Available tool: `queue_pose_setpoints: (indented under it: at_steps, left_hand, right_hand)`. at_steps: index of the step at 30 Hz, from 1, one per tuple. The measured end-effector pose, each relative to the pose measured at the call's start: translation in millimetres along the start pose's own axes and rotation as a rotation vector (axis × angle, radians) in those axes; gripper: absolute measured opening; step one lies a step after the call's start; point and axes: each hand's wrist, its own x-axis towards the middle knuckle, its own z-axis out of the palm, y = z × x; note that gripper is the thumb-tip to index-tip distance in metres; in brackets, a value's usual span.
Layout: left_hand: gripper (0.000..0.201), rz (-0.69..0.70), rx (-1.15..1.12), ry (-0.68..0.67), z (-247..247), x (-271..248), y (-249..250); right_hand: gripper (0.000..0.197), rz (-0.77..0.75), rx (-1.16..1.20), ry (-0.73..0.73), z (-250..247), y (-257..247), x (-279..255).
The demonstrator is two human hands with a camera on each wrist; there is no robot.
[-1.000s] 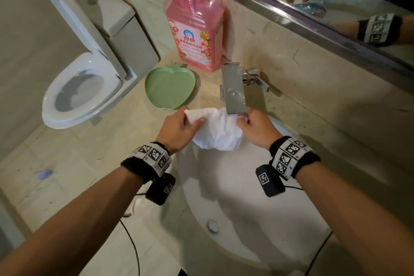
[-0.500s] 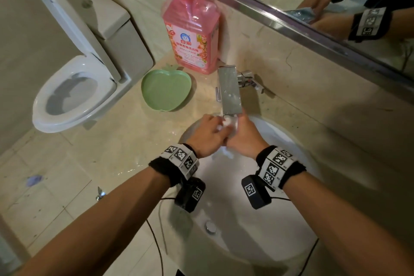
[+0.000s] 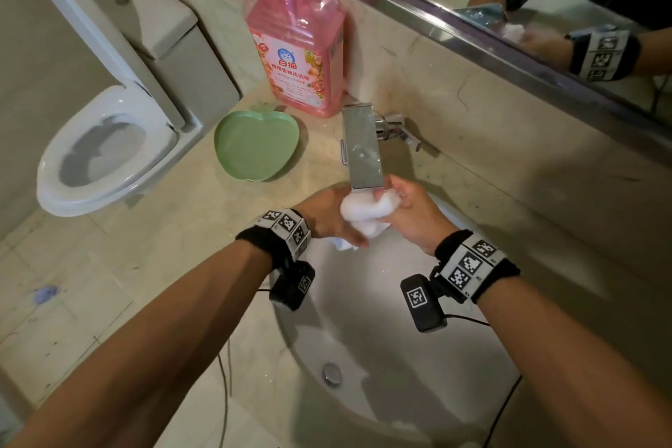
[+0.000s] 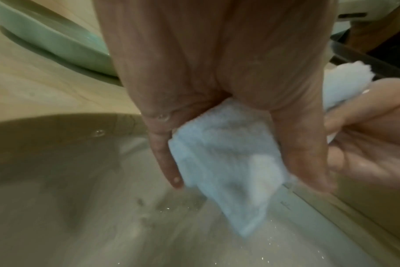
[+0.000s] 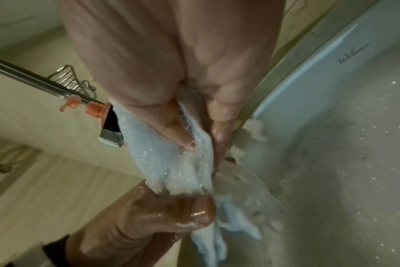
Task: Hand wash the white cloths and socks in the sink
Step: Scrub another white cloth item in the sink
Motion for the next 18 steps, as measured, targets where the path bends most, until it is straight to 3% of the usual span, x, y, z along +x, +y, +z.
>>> queue_pose_setpoints:
  at_steps: [2, 4, 6, 8, 10, 12, 16, 18]
  left_hand:
    - [0.057, -0.033, 0.102, 0.013, 3, 7, 0]
    - [0.051, -0.024, 0.273, 0.107, 6, 13, 0]
    - [0.047, 0.029, 0.332, 0.23, 7, 16, 2]
    - [0.045, 0.105, 0.429, 0.293, 7, 17, 4]
    - [0.046, 0.105, 0.592, 0.292, 8, 15, 8]
    - [0.039, 0.065, 0.738, 0.262, 10, 15, 15]
    - [0.031, -0.085, 0.563, 0.263, 8, 16, 28]
    - [0.031, -0.154, 0.387, 0.349, 9, 15, 28]
  right_hand:
    - [0.044, -0.007, -0.081, 0.049, -8, 2, 0]
    - [0.045, 0.007, -0.152, 0.037, -17, 4, -1]
    - [0.043, 0.087, -0.164, -0.042, -24, 5, -3]
    - [0.06, 0.22, -0.079, -0.095, -25, 6, -2]
    - [0.071, 0.314, -0.063, -0.106, -21, 5, 3]
    - [0.069, 0.304, -0.245, -0.113, -15, 1, 9]
    - [0.038, 0.12, -0.707, -0.153, 1, 1, 21]
    - [0.038, 0.068, -0.879, -0.133, 7, 2, 26]
